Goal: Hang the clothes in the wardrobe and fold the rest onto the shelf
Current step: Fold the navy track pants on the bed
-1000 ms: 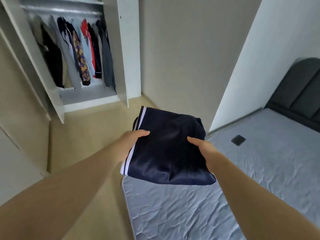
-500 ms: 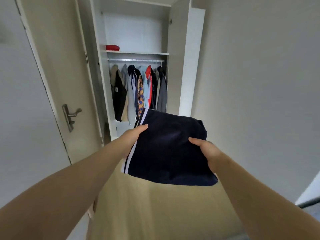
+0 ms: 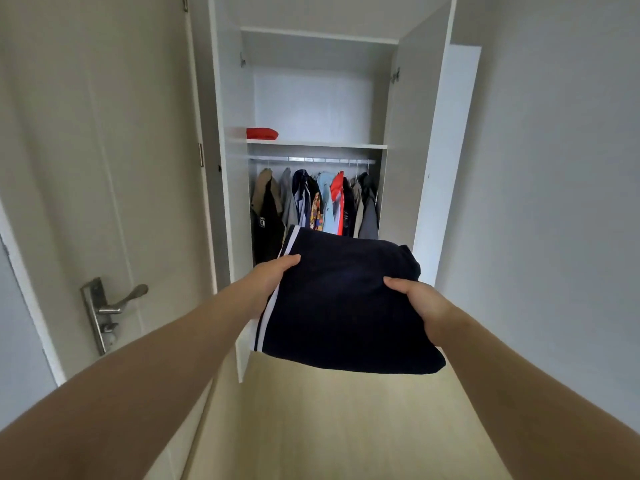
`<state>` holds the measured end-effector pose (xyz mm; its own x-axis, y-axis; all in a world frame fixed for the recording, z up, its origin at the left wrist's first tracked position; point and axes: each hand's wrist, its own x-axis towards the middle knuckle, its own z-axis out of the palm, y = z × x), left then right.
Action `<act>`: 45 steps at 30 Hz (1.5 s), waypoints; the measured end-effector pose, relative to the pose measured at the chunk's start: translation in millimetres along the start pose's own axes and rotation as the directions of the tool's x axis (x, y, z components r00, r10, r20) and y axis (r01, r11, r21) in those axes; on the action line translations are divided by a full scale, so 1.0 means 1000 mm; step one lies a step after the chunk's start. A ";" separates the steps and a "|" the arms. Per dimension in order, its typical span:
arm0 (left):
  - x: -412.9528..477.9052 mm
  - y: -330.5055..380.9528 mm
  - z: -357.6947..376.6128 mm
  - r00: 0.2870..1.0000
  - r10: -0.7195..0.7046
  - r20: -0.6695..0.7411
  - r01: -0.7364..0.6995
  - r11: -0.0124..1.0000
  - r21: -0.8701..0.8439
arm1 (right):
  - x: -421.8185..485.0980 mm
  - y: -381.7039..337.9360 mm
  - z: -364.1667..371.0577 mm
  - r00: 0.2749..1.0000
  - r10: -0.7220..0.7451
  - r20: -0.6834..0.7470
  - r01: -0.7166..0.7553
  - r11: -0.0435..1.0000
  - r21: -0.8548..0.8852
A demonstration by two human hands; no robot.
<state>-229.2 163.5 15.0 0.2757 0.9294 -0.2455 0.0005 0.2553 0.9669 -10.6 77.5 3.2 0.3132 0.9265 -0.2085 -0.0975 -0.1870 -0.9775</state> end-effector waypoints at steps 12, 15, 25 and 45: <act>0.243 0.086 -0.039 0.998 0.039 -0.041 -0.039 0.999 0.008 | 0.260 -0.067 0.054 0.997 -0.056 0.052 0.053 0.997 0.056; 0.309 0.118 -0.054 0.998 0.059 -0.024 -0.059 0.998 0.019 | 0.327 -0.089 0.075 0.996 -0.072 0.054 0.068 0.995 0.077; 0.502 0.222 -0.077 0.995 0.104 -0.010 -0.103 0.994 0.033 | 0.519 -0.181 0.118 0.992 -0.118 0.054 0.109 0.983 0.145; 0.798 0.434 -0.061 0.894 0.423 -0.149 -0.417 0.906 0.073 | 0.869 -0.395 0.137 0.903 -0.361 0.234 0.347 0.932 0.099</act>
<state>-68.1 1032.3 234.3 0.1032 0.9784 0.1790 -0.0444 -0.1752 0.9835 170.2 1001.3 212.8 0.0973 0.9802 0.1723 -0.0760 0.1799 -0.9807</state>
